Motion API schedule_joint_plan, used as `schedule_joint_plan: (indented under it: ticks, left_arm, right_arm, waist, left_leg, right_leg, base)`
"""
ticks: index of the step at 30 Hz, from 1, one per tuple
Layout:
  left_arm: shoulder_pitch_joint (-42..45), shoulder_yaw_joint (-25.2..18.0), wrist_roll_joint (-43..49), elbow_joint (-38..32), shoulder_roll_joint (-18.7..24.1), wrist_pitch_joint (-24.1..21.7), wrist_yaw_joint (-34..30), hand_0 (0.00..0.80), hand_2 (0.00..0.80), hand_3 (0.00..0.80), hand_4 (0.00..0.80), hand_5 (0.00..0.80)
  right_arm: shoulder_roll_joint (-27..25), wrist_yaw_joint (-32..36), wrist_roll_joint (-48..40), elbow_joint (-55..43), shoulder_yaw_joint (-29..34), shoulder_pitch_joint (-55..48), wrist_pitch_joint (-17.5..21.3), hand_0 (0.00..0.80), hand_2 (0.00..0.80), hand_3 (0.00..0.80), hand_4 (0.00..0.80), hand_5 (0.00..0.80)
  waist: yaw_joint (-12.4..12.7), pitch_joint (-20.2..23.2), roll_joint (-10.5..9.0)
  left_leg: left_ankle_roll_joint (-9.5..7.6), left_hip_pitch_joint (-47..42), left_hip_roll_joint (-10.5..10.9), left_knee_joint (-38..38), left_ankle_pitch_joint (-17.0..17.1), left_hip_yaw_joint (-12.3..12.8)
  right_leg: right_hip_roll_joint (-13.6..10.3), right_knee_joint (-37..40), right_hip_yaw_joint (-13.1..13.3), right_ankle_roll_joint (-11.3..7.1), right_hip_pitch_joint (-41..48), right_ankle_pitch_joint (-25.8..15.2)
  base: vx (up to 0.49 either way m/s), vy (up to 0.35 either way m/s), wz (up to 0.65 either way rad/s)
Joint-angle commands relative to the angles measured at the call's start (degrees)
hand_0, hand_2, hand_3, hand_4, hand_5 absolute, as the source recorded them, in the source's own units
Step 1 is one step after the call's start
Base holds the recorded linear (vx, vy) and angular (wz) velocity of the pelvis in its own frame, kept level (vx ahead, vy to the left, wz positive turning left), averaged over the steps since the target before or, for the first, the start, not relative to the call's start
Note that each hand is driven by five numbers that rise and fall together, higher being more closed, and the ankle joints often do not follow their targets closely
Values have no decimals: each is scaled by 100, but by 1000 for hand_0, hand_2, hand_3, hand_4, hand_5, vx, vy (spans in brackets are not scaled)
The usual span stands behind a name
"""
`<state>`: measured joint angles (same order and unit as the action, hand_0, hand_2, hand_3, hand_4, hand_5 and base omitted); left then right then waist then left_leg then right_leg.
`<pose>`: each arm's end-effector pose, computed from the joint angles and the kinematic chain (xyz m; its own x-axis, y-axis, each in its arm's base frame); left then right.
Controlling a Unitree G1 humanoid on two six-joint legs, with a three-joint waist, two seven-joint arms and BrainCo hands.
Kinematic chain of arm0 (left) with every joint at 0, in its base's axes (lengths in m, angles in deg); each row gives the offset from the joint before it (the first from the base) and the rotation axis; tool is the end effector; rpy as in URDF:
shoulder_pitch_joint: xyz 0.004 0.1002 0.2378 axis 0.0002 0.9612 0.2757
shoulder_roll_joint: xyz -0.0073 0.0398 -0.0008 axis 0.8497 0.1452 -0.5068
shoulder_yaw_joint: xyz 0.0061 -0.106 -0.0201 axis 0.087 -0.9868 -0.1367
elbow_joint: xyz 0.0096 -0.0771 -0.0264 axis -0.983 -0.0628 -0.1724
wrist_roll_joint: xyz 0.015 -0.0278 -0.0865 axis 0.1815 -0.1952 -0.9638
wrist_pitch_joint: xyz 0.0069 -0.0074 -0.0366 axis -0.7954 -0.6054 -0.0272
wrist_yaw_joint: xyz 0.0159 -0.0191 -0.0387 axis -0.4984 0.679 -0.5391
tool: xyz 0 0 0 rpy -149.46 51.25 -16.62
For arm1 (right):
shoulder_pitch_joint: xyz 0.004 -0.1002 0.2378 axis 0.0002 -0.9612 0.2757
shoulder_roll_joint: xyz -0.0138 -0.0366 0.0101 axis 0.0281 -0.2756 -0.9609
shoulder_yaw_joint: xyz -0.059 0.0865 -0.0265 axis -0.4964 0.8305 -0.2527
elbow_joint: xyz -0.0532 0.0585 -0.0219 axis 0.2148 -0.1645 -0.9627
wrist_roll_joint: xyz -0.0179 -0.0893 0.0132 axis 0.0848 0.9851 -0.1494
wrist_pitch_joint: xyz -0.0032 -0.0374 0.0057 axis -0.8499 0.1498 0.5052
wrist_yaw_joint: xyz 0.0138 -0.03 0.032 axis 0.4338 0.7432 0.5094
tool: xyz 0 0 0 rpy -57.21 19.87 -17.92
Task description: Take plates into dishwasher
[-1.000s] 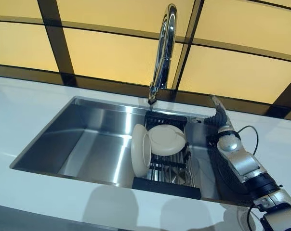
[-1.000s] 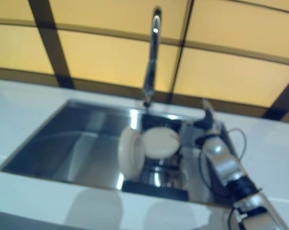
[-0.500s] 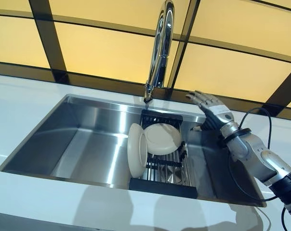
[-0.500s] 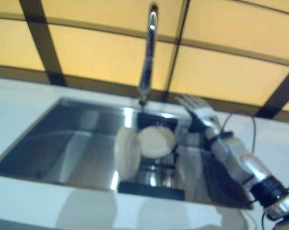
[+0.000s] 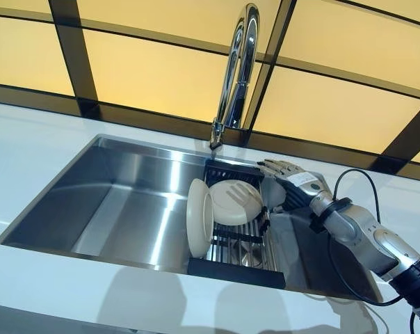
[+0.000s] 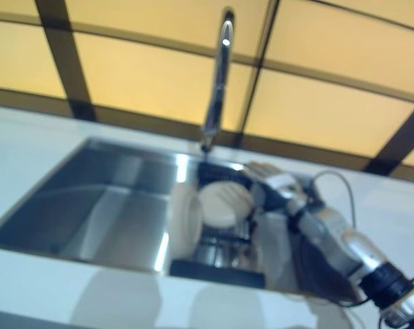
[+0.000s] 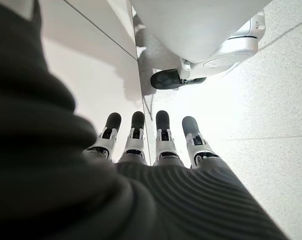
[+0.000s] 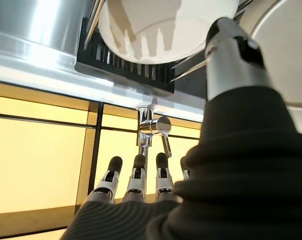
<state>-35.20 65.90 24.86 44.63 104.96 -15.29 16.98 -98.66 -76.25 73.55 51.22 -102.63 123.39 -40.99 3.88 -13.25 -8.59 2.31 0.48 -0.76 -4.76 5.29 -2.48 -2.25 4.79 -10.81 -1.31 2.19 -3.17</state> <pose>0.1032 0.2533 -0.0931 0.4259 0.1609 -0.8903 0.1631 0.9543 0.2505 0.2642 -0.2112 0.1976 0.8460 0.4920 0.2056 0.1926 0.0776 -0.9782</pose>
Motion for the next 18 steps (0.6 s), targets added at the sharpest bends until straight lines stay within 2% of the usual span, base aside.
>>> schedule_joint_plan:
  ticks: [1, 9, 18]
  left_arm:
    - [-108, -64, 200, 202, -16, -5, -26, 0, 0, 0, 0, 0]
    - [-94, -51, 253, 214, -64, 22, -20, 0, 0, 0, 0, 0]
    - [-98, -38, 311, 252, -68, 10, -12, 0, 0, 0, 0, 0]
  right_arm:
    - [213, 61, -44, -297, -67, 31, -182, 0, 0, 0, 0, 0]
    - [717, 45, 60, 165, -220, -20, -479, 0, 0, 0, 0, 0]
    - [1026, -199, 118, 640, -343, 91, -613, 0, 0, 0, 0, 0]
  waist:
    - [83, 287, -21]
    - [162, 294, -15]
    - [239, 260, -24]
  left_leg:
    - [-442, -68, 176, 207, -601, 197]
    - [-444, -70, 175, 252, -617, 171]
    - [-440, -45, 170, 247, -599, 129]
  right_leg:
    - [-84, -543, 216, -390, -183, 176]
    - [-104, -557, 165, -377, -145, 192]
    - [-97, -553, 127, -365, -147, 186]
  base:
    - [0, 0, 0]
    - [0, 0, 0]
    - [0, 0, 0]
